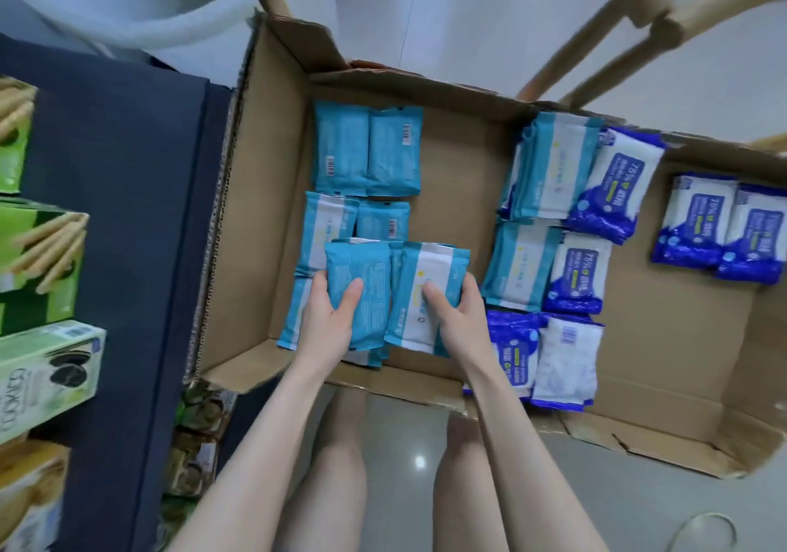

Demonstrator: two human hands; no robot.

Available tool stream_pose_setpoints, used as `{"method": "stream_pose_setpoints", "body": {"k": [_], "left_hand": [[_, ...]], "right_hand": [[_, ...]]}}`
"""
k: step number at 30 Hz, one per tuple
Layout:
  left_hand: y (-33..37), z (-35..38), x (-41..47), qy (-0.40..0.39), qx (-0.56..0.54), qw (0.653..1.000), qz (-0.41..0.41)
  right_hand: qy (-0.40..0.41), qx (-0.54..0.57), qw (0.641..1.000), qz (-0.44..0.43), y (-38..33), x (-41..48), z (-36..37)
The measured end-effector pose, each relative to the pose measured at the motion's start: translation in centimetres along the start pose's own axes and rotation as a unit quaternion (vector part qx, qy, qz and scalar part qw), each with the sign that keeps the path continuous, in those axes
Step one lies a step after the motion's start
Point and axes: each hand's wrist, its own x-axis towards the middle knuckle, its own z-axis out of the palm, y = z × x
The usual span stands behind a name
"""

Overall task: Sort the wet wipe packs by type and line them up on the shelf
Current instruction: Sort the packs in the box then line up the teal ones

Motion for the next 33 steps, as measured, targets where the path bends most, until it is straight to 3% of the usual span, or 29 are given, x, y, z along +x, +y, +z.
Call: {"method": "stream_pose_setpoints", "body": {"k": [9, 11, 14, 24, 33], "left_hand": [[0.0, -5.6, 8.0, 0.022, 0.086, 0.996, 0.027], [-0.5, -5.3, 9.8, 0.015, 0.126, 0.992, 0.027], [-2.2, -4.9, 11.6, 0.013, 0.24, 0.97, 0.018], [-3.0, -5.7, 13.6, -0.025, 0.153, 0.988, -0.009], [-2.0, -5.9, 12.4, 0.003, 0.22, 0.975, 0.0]], "right_hand": [[0.045, -0.049, 0.997, -0.032, 0.2, 4.7, 9.3], [0.068, -0.132, 0.988, -0.052, 0.5, 6.2, 10.1], [0.098, -0.339, 0.935, -0.04, 1.6, 7.7, 11.0], [0.075, -0.327, 0.939, -0.074, 3.6, 8.4, 10.9], [0.032, -0.351, 0.934, -0.063, 2.3, 8.1, 10.1]]}}
